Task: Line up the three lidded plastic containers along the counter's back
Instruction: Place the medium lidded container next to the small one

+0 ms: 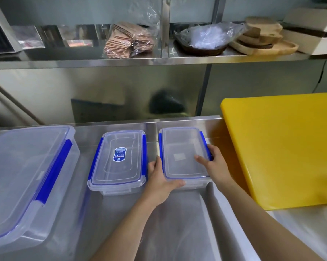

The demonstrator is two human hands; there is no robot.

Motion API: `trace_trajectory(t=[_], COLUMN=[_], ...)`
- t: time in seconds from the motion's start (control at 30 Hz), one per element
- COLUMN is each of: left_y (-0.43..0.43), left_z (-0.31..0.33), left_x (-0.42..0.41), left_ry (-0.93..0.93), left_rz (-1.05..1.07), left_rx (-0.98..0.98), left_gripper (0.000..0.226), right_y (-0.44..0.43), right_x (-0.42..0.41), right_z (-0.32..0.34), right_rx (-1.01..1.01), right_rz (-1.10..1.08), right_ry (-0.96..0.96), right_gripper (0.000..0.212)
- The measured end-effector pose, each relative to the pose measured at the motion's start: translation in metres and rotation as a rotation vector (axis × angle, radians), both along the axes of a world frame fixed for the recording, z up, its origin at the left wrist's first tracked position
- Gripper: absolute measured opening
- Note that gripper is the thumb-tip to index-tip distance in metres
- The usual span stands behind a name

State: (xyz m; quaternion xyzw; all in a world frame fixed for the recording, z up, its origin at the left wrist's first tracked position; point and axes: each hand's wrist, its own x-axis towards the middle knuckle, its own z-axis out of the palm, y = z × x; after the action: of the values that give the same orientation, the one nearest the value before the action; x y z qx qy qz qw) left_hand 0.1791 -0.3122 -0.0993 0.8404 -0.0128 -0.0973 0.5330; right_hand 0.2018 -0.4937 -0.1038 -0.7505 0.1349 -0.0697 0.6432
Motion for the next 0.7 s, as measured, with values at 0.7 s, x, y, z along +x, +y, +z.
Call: trace_trajectory(t=[0.7], left_y=[-0.063], left_z=[0.015], left_x=[-0.015], left_ry=[-0.053], left_rz=[-0.113], left_rx=[0.160], left_gripper=[0.120], right_y=[-0.041], right_x=[-0.010], right_z=[0.031], right_rx=[-1.067], right_rz=[-0.084], right_ry=[0.102], right_gripper=[0.036])
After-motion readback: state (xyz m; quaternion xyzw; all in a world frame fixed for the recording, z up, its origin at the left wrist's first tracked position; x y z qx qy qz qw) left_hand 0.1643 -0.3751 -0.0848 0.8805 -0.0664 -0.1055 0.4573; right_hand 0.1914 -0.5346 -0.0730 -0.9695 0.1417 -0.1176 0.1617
